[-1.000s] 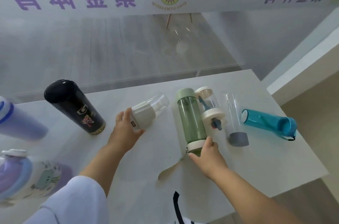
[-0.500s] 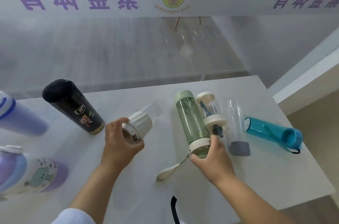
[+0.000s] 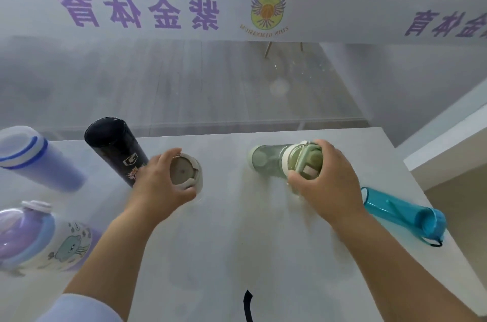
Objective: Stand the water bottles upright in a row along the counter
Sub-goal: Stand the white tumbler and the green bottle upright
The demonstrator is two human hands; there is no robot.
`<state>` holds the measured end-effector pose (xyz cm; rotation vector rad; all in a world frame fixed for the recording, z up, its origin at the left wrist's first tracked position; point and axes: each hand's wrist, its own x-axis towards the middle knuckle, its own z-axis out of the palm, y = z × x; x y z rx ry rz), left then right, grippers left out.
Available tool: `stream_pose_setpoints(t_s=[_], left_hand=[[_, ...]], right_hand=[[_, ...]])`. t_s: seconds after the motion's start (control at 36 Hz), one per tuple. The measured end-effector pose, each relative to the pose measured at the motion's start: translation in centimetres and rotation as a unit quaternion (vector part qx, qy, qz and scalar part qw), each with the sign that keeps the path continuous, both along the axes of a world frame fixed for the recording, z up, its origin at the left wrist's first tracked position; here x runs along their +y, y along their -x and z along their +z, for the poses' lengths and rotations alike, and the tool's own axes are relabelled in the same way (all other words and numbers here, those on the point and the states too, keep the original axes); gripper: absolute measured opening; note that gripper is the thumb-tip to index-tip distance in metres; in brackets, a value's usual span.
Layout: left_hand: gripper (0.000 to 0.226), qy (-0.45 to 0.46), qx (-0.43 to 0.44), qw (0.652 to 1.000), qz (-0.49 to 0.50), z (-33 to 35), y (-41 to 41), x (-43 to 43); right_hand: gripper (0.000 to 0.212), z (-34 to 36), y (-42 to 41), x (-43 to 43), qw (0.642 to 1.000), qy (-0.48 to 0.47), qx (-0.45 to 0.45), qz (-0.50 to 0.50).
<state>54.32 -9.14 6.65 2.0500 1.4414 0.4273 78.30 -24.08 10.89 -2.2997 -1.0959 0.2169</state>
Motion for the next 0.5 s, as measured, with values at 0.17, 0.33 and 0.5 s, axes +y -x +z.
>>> stream_pose_setpoints(t_s=[0.17,0.33,0.5], left_hand=[[0.066,-0.009,-0.061,0.998,-0.015,0.0,-0.1,0.2],[0.067,-0.009,-0.074,0.997,-0.015,0.2,-0.2,-0.2],[0.068,-0.021,-0.077,0.997,-0.012,-0.2,0.0,-0.4]], right_hand=[[0.049,3.1,-1.0,3.5,0.999,-0.005,-0.005,0.049],[0.055,3.9,-0.8,5.8,0.986,0.078,-0.011,0.148],[0.072,3.3,-0.5,5.8,0.978,0.1,0.022,0.18]])
